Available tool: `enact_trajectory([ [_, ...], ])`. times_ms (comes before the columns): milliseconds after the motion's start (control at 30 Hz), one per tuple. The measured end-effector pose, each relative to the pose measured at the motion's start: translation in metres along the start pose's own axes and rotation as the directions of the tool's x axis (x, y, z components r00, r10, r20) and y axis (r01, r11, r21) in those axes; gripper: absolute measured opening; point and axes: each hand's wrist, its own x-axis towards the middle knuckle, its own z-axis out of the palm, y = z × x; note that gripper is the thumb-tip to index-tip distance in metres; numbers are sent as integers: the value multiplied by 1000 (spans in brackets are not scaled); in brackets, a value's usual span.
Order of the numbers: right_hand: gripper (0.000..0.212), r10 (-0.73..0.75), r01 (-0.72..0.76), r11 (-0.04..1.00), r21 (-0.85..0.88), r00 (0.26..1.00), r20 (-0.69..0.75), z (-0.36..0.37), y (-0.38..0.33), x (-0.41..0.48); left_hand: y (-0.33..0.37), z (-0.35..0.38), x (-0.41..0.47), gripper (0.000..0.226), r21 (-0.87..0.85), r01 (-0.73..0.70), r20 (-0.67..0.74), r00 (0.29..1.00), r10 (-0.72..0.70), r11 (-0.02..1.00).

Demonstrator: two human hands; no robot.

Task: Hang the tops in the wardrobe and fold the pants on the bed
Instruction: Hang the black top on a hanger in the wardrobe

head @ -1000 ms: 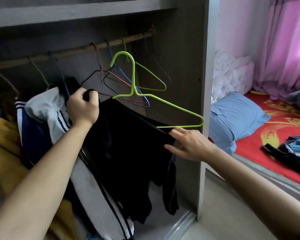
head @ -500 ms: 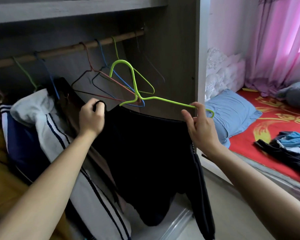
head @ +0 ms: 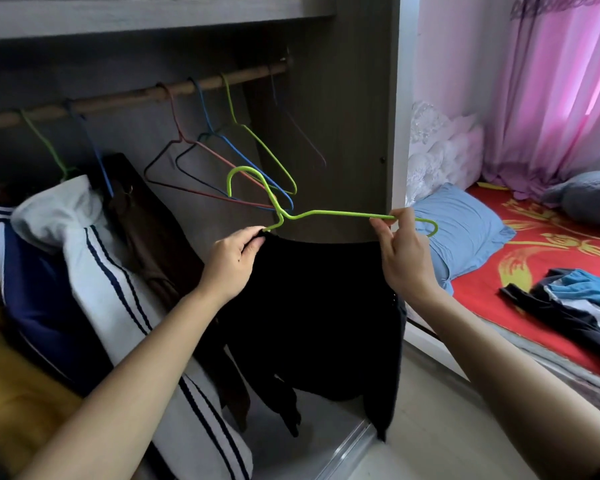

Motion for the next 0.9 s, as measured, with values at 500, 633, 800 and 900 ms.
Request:
enact_trajectory([
  [500,37,-33,59,990,-126,980,198,5,3,-29,76,28,5,25,-167,58,-184,979,-89,984],
  [633,33,-61,79,993,-92,983,175,12,-4,-35,86,33,-6,37,37,71,-246,968,-59,997],
  [800,35,-186,197,979,-55,970,153,17,-12,-56,71,29,8,41,218,285,-306,928,-212,933],
  [900,62,-458,485,854,-188,873,167,9,4,-72,47,13,16,24,154,339,-365,892,-266,928],
])
